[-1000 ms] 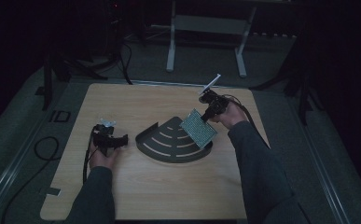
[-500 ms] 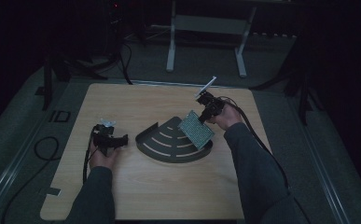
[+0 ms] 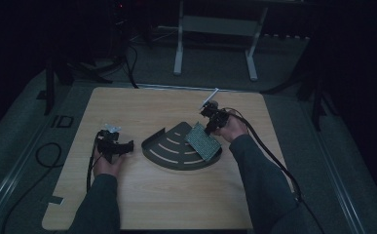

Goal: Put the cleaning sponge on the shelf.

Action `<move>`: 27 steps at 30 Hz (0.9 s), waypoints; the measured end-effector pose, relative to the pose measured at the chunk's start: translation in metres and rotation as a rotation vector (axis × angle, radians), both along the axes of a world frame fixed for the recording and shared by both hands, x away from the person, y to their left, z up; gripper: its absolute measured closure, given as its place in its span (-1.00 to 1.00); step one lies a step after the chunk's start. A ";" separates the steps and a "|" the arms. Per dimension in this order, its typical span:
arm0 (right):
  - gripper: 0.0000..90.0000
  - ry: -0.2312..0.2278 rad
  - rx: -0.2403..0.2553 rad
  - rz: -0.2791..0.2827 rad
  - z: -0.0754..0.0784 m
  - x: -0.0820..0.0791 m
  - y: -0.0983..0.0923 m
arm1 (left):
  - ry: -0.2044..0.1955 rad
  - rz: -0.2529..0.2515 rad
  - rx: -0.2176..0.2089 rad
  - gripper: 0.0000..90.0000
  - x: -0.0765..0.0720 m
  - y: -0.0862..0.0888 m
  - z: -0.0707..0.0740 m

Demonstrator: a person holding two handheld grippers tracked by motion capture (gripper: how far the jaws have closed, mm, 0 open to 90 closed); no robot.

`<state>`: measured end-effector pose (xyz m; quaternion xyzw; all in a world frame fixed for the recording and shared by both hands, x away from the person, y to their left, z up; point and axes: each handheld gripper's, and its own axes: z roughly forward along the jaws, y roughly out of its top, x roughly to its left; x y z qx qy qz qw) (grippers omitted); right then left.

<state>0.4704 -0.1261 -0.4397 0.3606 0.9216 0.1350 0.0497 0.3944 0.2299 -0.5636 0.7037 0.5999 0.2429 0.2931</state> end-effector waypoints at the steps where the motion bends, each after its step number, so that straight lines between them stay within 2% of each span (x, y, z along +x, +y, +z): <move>1: 1.00 0.001 0.000 0.000 -0.001 -0.001 0.001 | 0.000 0.000 0.000 -0.76 0.000 0.000 0.000; 10: 1.00 0.008 -0.030 0.010 -0.013 -0.003 0.004 | 0.001 -0.001 0.001 -0.76 0.000 0.000 0.000; 21: 0.99 -0.039 -0.111 0.023 -0.023 -0.004 0.007 | 0.001 -0.001 0.001 -0.76 0.000 0.000 0.000; 27: 0.99 -0.038 -0.115 0.024 -0.026 -0.003 0.007 | 0.001 -0.001 0.001 -0.76 0.000 0.000 0.000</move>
